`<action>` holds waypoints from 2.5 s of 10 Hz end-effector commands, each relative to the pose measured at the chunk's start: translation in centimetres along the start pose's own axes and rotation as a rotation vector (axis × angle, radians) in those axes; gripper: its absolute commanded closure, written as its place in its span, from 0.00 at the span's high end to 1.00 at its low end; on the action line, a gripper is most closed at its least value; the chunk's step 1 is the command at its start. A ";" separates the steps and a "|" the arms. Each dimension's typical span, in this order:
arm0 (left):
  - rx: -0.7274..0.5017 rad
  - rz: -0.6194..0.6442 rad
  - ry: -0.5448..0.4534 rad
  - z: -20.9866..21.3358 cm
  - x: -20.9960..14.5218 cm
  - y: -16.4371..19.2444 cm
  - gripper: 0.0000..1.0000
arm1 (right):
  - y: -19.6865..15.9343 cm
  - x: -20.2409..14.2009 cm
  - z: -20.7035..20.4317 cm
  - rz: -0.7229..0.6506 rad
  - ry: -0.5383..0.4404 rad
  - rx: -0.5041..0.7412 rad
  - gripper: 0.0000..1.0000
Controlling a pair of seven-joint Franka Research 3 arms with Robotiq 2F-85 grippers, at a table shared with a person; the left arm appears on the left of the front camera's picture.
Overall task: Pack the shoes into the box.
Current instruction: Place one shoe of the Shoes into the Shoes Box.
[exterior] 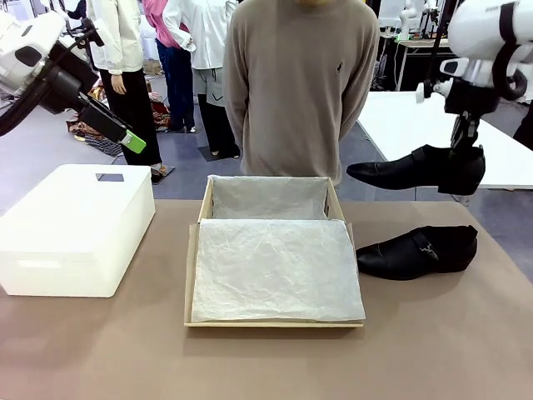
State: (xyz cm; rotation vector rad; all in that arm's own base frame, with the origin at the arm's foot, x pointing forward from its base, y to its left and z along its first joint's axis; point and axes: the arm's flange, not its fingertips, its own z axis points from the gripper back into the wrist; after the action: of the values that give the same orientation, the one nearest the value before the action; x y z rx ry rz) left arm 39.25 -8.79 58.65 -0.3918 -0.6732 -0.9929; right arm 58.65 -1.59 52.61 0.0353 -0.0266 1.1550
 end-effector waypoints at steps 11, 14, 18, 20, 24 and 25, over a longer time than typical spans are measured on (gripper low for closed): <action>0.000 0.011 -0.022 -0.1 0.0 0.0 1.00 | 6.1 10.8 3.5 0.074 0.062 0.024 0.00; 0.000 0.011 -0.022 -0.1 0.0 0.0 1.00 | 5.8 11.0 3.1 0.076 0.068 0.032 0.00; 0.000 0.011 -0.022 -0.1 0.0 0.0 1.00 | 7.4 16.4 3.2 0.001 0.038 0.074 0.00; 0.000 0.011 -0.022 -0.1 0.0 0.0 1.00 | 8.3 19.5 2.6 -0.018 0.037 0.079 0.00; 0.000 0.011 -0.022 -0.1 0.0 0.0 1.00 | 9.4 26.5 -0.3 -0.003 0.048 0.069 0.00; 0.000 0.011 -0.022 -0.1 0.0 0.0 1.00 | 9.5 27.7 -1.2 0.013 0.056 0.061 0.00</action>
State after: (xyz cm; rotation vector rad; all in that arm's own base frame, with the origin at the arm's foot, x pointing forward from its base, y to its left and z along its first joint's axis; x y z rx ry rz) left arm 39.25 -8.78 58.65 -0.3907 -0.6732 -0.9925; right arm 59.79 26.62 51.91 0.0886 0.0628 1.1852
